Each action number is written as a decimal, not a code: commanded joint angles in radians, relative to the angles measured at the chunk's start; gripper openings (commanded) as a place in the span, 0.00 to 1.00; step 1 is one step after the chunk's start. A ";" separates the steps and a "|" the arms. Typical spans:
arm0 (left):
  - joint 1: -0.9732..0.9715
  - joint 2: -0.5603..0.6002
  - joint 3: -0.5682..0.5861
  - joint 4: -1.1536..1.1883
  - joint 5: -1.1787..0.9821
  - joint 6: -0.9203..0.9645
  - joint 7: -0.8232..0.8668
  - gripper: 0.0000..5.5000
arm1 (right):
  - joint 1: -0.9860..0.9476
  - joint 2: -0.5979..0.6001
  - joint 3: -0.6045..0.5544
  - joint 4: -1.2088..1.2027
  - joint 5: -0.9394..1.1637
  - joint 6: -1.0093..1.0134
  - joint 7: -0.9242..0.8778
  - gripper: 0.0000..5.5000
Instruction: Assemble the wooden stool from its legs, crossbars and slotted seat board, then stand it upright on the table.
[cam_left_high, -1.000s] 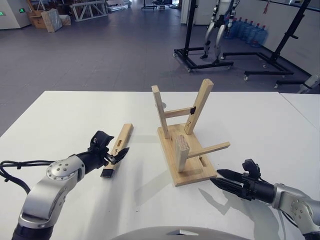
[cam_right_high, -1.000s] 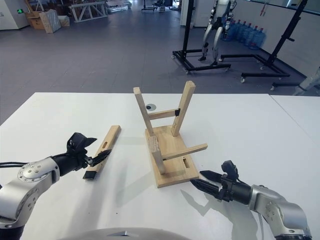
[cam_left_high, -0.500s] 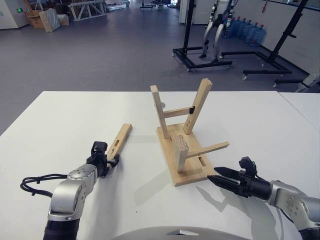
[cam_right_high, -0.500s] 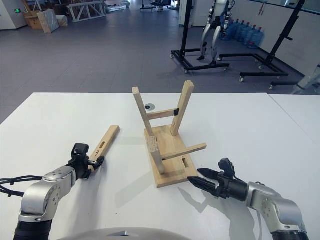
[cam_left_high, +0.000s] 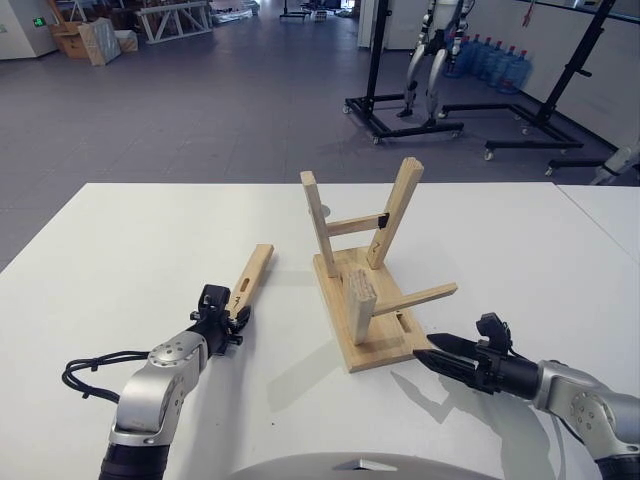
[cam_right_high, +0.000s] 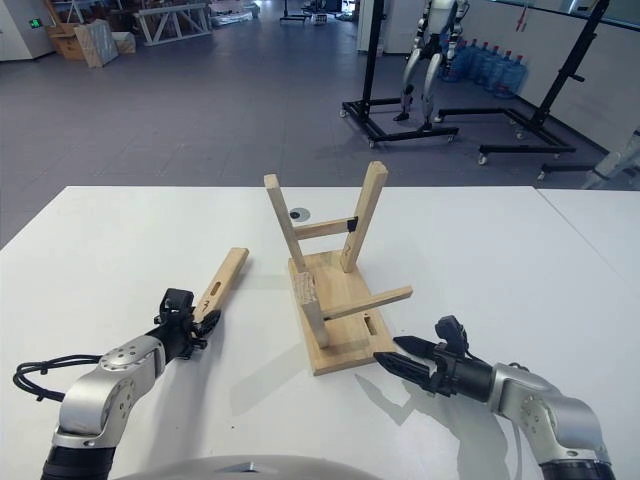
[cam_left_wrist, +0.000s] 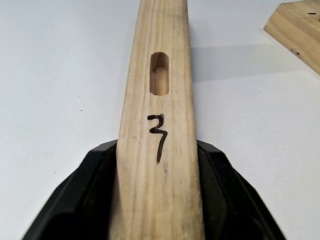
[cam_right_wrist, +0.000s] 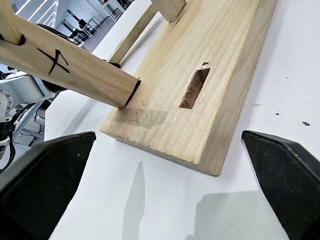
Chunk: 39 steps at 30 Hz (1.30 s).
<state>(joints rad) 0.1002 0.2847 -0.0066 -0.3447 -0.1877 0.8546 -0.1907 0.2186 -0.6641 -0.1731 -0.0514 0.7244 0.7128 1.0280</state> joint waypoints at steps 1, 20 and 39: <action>0.018 0.011 0.048 0.008 -0.012 0.025 -0.002 0.37 | 0.001 0.001 0.010 0.004 -0.017 0.018 -0.017 0.98; -0.803 -0.004 0.446 -0.007 -1.123 0.183 -0.027 0.37 | -1.024 0.123 -0.242 0.085 0.676 0.375 -0.467 0.98; -0.635 0.015 0.168 -0.052 -1.375 0.142 0.043 0.37 | -1.239 0.362 -0.138 0.180 0.848 0.383 -0.721 0.98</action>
<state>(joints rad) -0.5416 0.2846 0.1719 -0.3837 -1.5615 1.0138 -0.1438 -1.0330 -0.2947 -0.3135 0.1431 1.5745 1.0889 0.3040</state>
